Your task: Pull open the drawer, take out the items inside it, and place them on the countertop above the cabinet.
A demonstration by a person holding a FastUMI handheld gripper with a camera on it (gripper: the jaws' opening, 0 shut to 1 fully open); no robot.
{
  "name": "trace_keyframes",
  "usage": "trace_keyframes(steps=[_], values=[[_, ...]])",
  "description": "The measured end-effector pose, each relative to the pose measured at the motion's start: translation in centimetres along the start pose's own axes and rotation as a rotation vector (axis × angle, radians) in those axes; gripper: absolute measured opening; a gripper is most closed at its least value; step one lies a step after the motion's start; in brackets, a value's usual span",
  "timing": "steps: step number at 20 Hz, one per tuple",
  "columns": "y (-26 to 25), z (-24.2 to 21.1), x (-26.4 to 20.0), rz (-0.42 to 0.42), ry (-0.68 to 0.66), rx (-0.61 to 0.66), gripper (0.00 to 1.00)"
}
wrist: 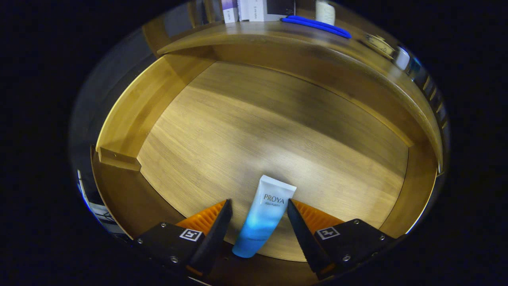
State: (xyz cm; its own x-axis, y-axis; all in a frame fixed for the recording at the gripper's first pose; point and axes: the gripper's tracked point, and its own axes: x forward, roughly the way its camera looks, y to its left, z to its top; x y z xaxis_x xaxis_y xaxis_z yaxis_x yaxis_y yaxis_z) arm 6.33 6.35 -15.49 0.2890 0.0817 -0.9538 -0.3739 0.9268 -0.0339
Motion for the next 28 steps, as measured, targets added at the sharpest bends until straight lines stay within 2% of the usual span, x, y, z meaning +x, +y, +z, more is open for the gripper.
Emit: trace_keyframes(steps=[3,6,9,13,14,16,17,21,23,27,28], values=[[-0.2,-0.2,0.0,-0.013,-0.011,-0.042,0.83],[-0.1,-0.1,-0.2,0.003,-0.044,-0.061,0.6],[-0.1,0.1,-0.5,0.031,-0.098,-0.074,0.49],[-0.1,1.3,-1.2,0.065,-0.18,-0.031,0.43],[0.0,1.7,-1.8,0.075,-0.209,-0.027,0.39],[-0.1,2.4,-2.1,0.084,-0.258,-0.019,0.24],[-0.1,2.0,-2.2,0.097,-0.25,-0.019,0.21],[-0.2,1.9,-2.2,0.111,-0.204,0.02,0.22],[-0.3,2.1,-2.4,0.106,-0.202,0.025,0.28],[-0.3,2.3,-2.8,0.099,-0.187,0.042,0.8],[-0.2,2.1,-2.9,0.095,-0.168,0.037,0.89]])
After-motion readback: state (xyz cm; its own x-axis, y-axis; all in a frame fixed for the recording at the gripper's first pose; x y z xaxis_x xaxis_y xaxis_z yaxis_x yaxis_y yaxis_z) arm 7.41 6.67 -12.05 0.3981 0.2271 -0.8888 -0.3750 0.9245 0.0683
